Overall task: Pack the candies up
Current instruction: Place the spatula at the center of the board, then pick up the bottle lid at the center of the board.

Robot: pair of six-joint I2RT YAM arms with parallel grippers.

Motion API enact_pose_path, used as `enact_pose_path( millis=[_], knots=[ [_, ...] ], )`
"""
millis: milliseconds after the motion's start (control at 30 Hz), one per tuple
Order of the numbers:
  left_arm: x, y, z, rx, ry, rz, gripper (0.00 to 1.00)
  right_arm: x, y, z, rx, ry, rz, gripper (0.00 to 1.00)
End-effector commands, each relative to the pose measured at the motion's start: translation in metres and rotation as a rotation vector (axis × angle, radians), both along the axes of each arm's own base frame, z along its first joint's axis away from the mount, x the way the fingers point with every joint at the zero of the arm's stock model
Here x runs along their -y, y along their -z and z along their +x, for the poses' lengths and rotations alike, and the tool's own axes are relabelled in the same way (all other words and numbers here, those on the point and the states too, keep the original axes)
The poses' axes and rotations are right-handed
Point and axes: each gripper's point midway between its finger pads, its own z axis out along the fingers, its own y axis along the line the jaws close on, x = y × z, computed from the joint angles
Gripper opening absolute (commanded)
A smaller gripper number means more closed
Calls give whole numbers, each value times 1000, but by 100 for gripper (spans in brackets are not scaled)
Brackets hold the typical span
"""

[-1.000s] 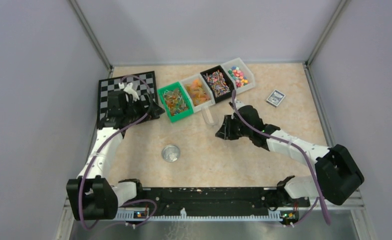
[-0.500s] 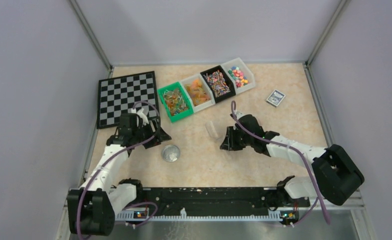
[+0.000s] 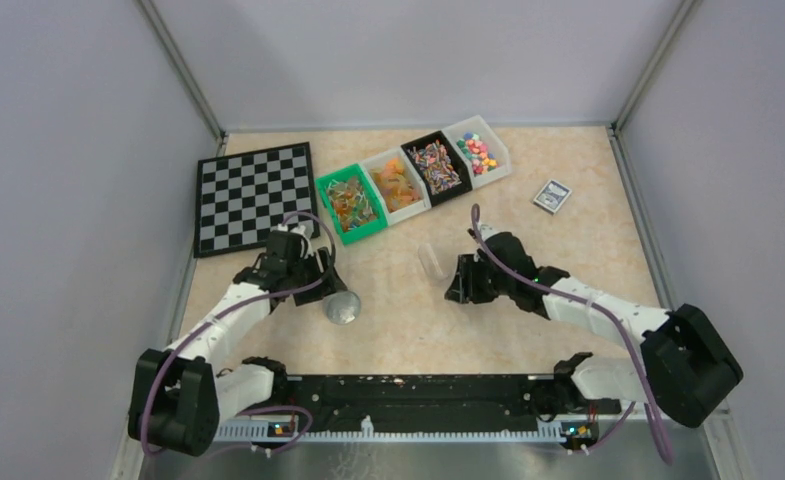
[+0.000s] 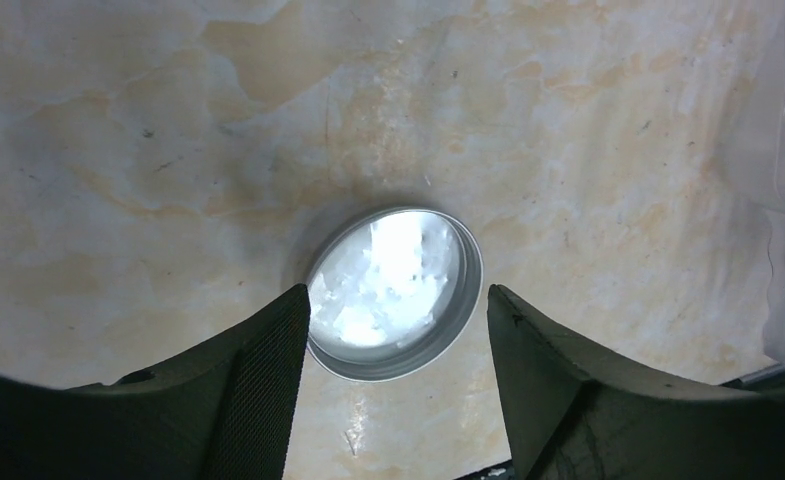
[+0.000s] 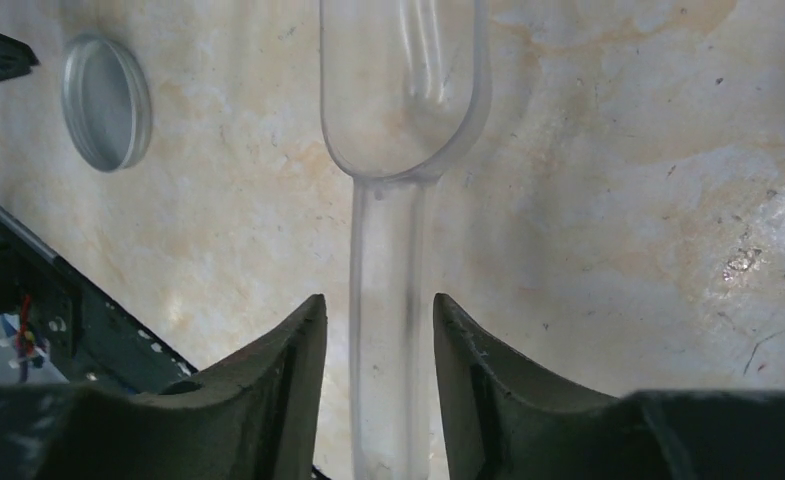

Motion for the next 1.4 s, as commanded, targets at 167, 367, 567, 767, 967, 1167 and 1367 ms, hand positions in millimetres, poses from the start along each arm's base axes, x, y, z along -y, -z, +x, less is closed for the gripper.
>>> enact_pose_path(
  millis=[167, 367, 567, 767, 967, 1167, 1367],
  knots=[
    [-13, 18, 6, -35, -68, 82, 64, -2, -63, 7, 148, 2, 69, 64],
    [-8, 24, 9, -59, -48, 83, 53, -5, -96, 0, 197, -31, 133, 64],
    [-19, 39, 5, -105, -66, 157, 38, -1, -121, -5, 251, -35, 167, 64],
    [-20, 46, 2, -116, -56, 176, 19, -2, -132, -10, 273, -31, 225, 64],
    [-5, 43, 3, -100, 16, 113, 0, -12, -143, -14, 309, -52, 340, 63],
    [30, 11, 8, -22, 104, -82, 0, -22, -154, -16, 385, -63, 507, 62],
    [84, -49, 5, 31, 232, -457, 0, 1, -194, 7, 731, 86, 647, 63]
  ],
)
